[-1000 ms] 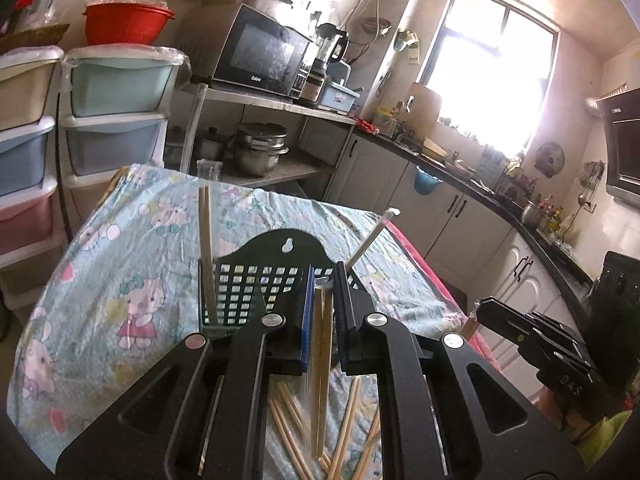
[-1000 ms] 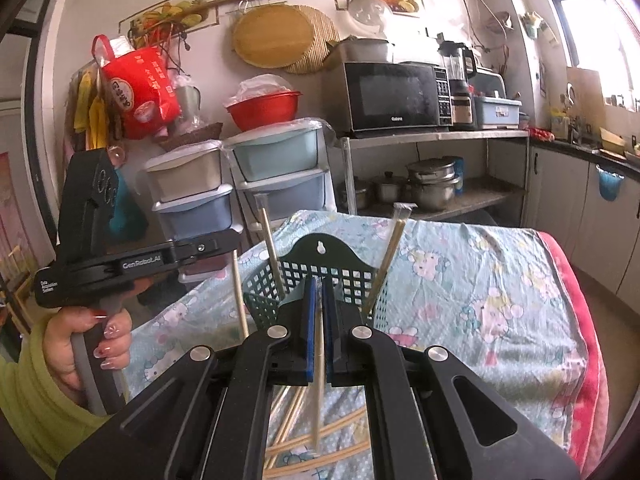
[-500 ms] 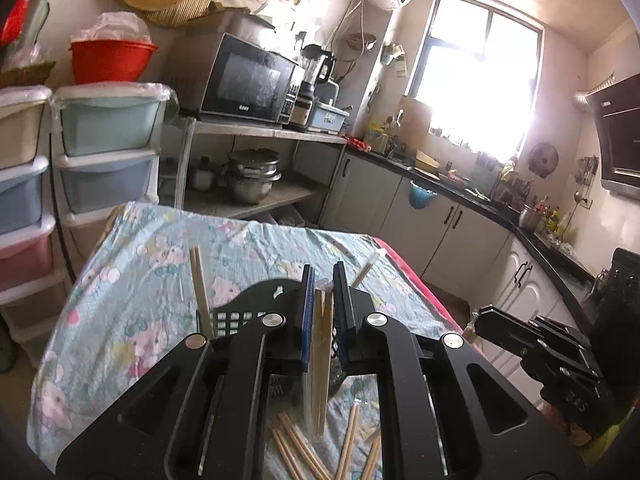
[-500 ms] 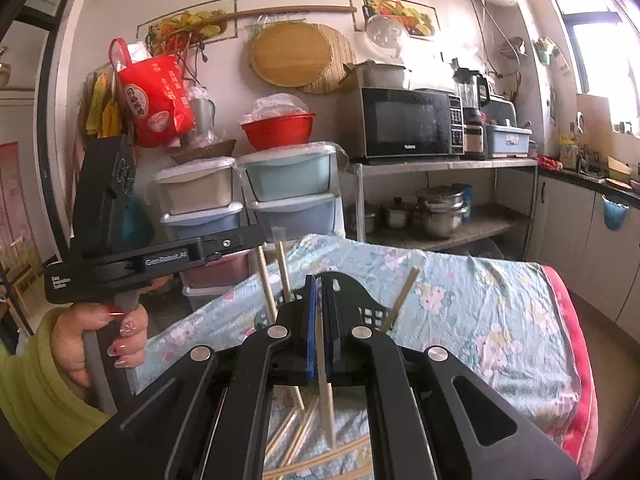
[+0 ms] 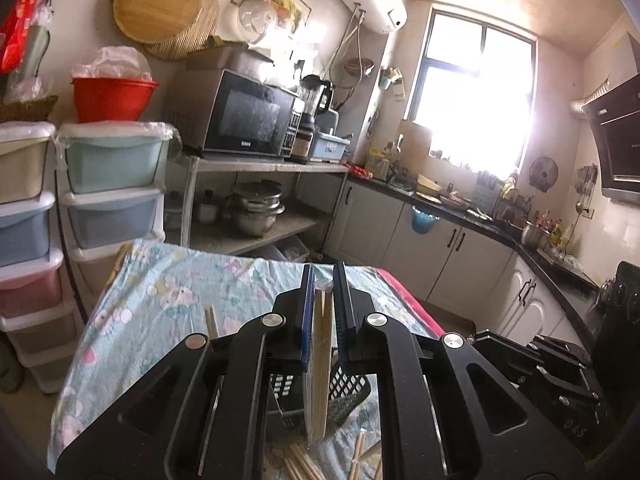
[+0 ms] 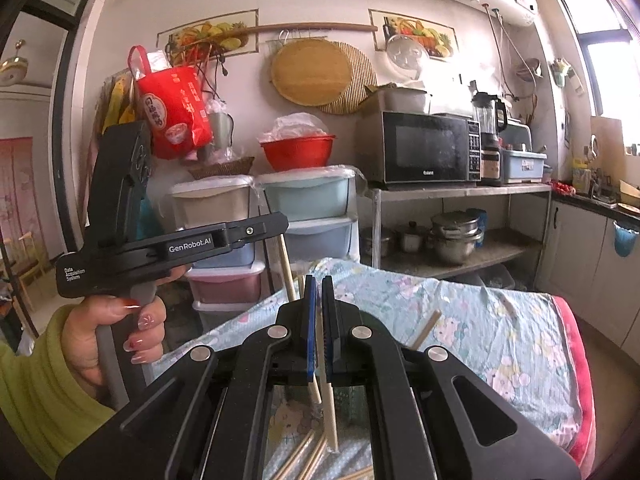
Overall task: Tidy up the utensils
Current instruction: 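Lift the chopsticks with both tools and carry them over the green caddy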
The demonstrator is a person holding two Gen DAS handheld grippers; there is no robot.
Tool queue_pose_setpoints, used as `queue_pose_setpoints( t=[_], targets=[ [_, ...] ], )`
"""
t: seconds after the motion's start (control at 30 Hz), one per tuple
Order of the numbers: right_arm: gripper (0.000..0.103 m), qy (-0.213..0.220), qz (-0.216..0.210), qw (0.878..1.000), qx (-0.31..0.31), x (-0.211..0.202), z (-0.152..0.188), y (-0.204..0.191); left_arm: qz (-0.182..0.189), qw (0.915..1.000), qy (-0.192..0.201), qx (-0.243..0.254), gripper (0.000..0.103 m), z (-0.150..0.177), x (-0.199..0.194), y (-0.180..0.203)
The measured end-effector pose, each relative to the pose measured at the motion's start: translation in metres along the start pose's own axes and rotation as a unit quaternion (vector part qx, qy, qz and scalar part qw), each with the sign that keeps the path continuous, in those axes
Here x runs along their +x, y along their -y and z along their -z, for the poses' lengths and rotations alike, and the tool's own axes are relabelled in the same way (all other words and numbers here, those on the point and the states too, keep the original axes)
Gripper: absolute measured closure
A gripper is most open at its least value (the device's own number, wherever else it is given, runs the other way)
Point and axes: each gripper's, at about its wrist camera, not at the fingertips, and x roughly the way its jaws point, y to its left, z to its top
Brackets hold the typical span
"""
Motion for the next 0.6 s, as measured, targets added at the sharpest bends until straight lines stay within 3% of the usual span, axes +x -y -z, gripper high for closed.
queue_pose_setpoints(
  t=[0.6],
  targets=[
    [0.1,0.057,0.027,0.998,-0.002,0.001,-0.053,0.014,-0.008,0.9991,0.042,0.002,0.097,-0.034,0.005,0.003]
  ],
)
